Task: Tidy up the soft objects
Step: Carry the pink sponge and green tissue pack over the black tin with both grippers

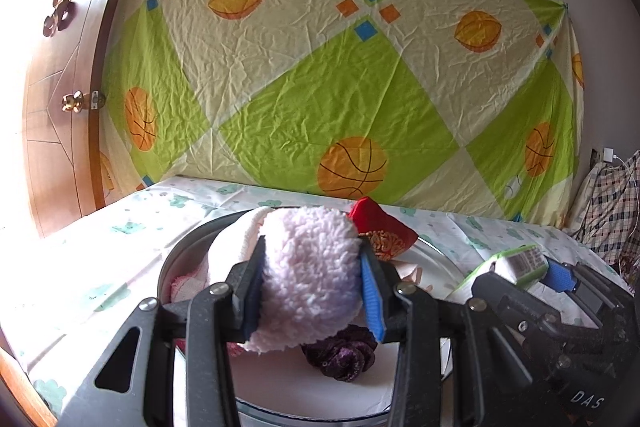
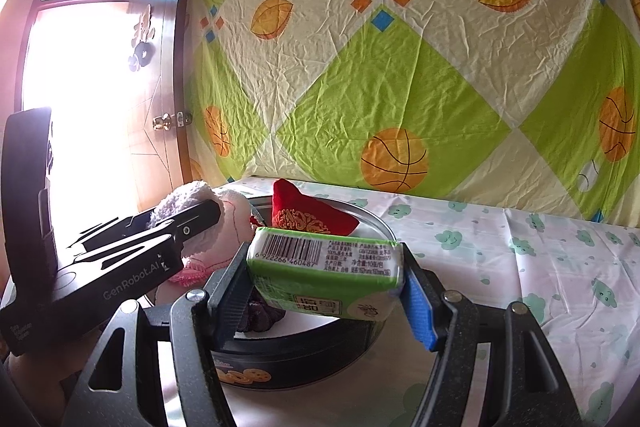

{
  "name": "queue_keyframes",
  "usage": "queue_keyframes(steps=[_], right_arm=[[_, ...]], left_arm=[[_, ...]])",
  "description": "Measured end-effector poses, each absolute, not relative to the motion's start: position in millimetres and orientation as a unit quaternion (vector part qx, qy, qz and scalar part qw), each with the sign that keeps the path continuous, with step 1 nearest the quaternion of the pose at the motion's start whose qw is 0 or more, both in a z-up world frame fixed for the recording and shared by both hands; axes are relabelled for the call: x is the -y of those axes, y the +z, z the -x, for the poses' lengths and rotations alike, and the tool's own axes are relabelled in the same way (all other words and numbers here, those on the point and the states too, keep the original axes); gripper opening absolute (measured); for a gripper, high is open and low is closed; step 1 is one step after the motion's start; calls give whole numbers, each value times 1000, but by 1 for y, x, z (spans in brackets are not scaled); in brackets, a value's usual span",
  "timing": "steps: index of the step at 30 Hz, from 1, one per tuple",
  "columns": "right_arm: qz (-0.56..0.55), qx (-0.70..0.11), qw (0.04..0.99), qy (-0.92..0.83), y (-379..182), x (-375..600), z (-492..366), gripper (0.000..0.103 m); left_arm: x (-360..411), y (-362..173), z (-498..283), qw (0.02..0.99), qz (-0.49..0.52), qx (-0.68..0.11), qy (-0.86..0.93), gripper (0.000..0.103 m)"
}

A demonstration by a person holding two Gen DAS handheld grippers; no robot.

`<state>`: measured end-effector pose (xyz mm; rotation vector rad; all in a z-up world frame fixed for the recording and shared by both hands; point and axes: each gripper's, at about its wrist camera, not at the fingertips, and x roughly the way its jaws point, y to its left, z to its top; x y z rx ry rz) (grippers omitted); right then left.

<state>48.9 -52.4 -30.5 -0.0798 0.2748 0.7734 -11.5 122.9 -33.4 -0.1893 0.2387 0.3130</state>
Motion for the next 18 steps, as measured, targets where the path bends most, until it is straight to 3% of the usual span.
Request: queue_keyframes(steps=[18], right_arm=[[34,-152,906,394,-30,39,-58,69]], left_arm=[[-141,-30,6,974,83,-133,165,40]])
